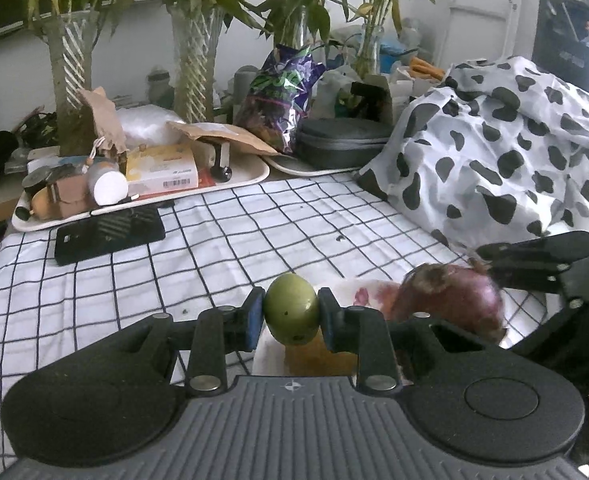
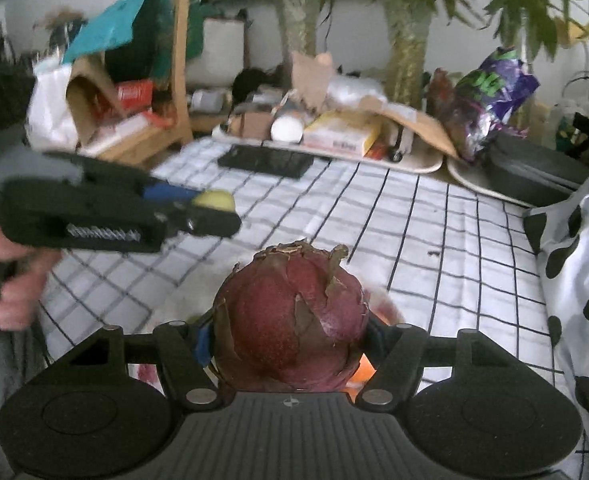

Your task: Organize fruits

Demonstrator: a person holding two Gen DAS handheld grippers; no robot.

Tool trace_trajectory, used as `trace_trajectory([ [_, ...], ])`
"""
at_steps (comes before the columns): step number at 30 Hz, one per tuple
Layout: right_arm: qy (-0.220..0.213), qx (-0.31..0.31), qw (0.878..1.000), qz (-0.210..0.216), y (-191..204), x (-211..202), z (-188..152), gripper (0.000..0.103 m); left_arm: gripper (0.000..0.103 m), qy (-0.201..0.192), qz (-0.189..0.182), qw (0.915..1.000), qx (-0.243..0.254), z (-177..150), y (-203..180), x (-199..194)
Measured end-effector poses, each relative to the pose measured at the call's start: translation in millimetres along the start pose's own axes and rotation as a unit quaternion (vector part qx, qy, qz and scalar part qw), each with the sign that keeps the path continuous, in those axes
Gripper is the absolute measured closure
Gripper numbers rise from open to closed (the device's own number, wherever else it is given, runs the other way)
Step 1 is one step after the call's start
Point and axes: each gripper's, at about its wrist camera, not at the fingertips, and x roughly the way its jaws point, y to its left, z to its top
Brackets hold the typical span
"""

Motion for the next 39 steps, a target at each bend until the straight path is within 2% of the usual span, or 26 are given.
trace_trajectory([
  [3, 0.022, -0.03, 0.999, -0.014, 8, 10, -3, 0.029, 0.075, 0.005, 0.0, 1.0, 0.001, -5, -2, -5],
  [6, 0.024, -0.052, 0.998, -0.027, 15, 14, -4, 0.024, 0.075, 0.012, 0.0, 0.9999, 0.0, -11, -3, -10],
  [7, 0.025, -0.051, 0.998, -0.031, 16, 14, -5, 0.019, 0.075, 0.015, -0.001, 0.9999, -0.001, -13, -3, -12],
  [8, 0.02, -0.051, 0.998, -0.036, 17, 12, -5, 0.005, 0.075, 0.018, -0.001, 0.9998, 0.0, -15, -4, -13],
  [9, 0.006, -0.05, 0.998, -0.038, 17, 7, -4, 0.0, 0.075, 0.02, -0.002, 0.9998, 0.0, -16, -5, -14],
  [11, -0.015, -0.041, 0.998, -0.034, 16, -3, -3, 0.0, 0.075, 0.026, -0.005, 0.9996, 0.001, -20, -7, -17],
  [13, -0.017, -0.021, 0.999, -0.036, 11, -9, -3, 0.0, 0.075, 0.035, -0.01, 0.9993, 0.003, -23, -10, -19],
  [16, -0.021, -0.013, 0.998, -0.063, 8, -18, -7, 0.0, 0.075, 0.047, -0.02, 0.9986, 0.013, -29, -19, -21],
  [19, -0.027, 0.004, 0.997, -0.077, 5, -30, -13, 0.0, 0.075, 0.073, -0.035, 0.9965, 0.022, -35, -27, -18],
  [22, -0.03, 0.014, 0.996, -0.083, 6, -40, -20, 0.0, 0.075, 0.104, -0.033, 0.9932, 0.041, -41, -37, -11],
  [23, -0.031, 0.014, 0.996, -0.085, 7, -42, -22, 0.0, 0.072, 0.115, -0.03, 0.9917, 0.049, -43, -40, -8],
  [25, -0.03, 0.015, 0.995, -0.092, 9, -47, -27, 0.0, 0.049, 0.123, -0.019, 0.9903, 0.062, -45, -44, -6],
  [28, -0.026, 0.02, 0.994, -0.101, 12, -52, -31, 0.0, 0.038, 0.111, -0.001, 0.9913, 0.071, -47, -48, -12],
  [39, 0.014, 0.054, 0.987, -0.154, 25, -62, -49, 0.0, 0.038, 0.094, 0.034, 0.9944, 0.033, -51, -57, -48],
])
